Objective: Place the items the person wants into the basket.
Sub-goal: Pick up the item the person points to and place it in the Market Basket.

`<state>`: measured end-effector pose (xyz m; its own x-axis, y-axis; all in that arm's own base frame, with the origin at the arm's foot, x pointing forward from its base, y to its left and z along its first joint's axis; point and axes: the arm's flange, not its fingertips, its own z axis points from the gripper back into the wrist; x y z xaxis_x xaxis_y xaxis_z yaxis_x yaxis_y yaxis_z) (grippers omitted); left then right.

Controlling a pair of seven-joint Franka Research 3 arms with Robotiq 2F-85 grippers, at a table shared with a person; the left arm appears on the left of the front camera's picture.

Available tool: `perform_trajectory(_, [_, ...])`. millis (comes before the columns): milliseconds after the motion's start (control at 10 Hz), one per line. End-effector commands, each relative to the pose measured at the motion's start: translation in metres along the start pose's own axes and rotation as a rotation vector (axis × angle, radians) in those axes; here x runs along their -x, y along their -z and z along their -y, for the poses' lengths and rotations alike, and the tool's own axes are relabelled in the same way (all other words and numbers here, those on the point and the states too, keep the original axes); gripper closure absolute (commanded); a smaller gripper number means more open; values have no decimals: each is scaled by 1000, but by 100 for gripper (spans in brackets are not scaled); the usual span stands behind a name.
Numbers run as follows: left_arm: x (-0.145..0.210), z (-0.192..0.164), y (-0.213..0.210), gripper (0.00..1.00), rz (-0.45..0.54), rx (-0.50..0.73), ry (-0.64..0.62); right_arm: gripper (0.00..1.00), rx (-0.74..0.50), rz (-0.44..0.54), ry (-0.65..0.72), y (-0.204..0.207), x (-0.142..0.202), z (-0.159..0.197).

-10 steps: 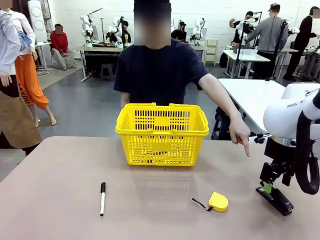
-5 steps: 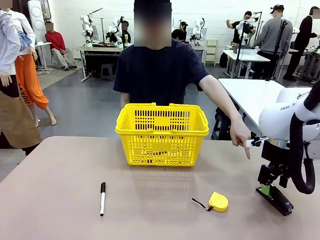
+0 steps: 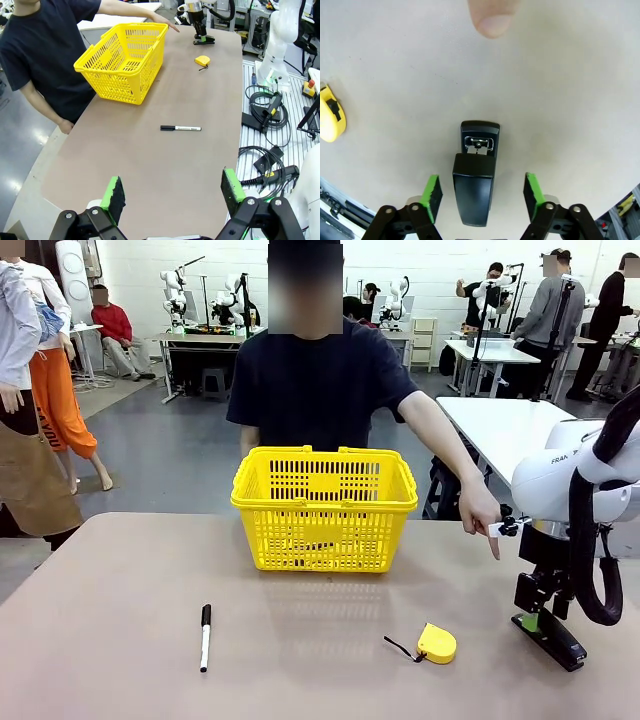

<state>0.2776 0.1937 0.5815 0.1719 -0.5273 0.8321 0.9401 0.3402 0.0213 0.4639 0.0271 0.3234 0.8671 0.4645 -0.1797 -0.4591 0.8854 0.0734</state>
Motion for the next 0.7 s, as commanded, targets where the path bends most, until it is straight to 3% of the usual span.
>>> perform_trajectory(0, [0,-1,-2,0,22,0,23,83,36,-10,-20,-1,-2,6])
perform_trajectory(100, [0,-1,-2,0,22,0,23,100,31,-12,-19,-1,-1,7])
perform_trajectory(400, [0,-1,-2,0,22,0,23,96,20,-15,-12,-2,1,7])
perform_trajectory(600, [0,-1,-2,0,22,0,23,100,-9,1,31,-6,2,7])
